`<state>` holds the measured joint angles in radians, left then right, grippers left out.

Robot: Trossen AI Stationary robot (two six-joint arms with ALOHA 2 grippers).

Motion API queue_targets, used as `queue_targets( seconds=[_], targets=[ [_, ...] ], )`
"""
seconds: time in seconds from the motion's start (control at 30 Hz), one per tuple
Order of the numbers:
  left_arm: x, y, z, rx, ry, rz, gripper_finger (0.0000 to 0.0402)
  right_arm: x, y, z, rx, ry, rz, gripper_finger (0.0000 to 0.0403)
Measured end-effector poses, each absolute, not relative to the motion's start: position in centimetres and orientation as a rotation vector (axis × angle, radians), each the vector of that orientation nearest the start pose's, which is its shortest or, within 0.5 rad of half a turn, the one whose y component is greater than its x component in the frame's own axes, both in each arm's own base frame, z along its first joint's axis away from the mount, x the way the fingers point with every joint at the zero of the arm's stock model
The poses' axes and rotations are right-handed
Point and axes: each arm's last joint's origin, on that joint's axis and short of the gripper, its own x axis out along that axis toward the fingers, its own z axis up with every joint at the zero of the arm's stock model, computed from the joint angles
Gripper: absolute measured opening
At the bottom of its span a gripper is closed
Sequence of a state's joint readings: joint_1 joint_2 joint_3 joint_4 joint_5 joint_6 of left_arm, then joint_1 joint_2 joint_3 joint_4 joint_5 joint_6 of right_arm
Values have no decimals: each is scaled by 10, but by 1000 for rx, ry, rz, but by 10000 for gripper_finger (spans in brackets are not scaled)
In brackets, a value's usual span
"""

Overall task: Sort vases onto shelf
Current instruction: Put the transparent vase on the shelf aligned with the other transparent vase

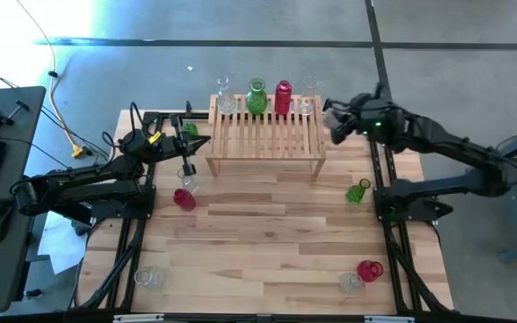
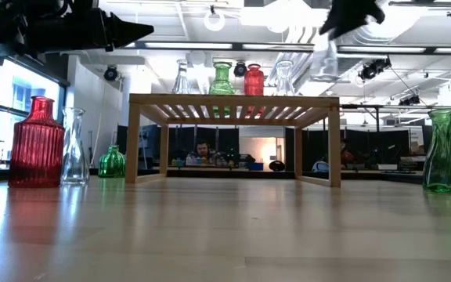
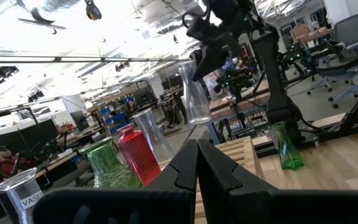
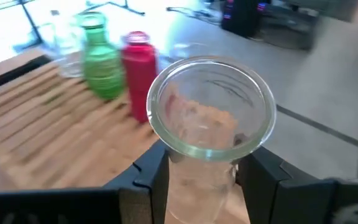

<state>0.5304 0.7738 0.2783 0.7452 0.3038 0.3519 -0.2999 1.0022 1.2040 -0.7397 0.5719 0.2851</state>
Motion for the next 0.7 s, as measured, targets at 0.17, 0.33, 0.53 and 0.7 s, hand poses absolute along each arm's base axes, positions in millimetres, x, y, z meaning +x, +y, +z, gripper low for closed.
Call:
queue_targets(
  seconds=[0.17,0.33,0.53,0.7],
  targets=[
    [149,77,248,449,-185,264,0,210,-69,379,173,486,-835,124],
    [149,78,246,441,-166,260,0,233,-80,364,171,544,-861,129],
    [150,77,246,431,-167,258,0,240,-94,354,192,576,-911,131],
    [150,77,246,431,-167,258,0,238,-102,355,229,552,-940,132]
  ],
)
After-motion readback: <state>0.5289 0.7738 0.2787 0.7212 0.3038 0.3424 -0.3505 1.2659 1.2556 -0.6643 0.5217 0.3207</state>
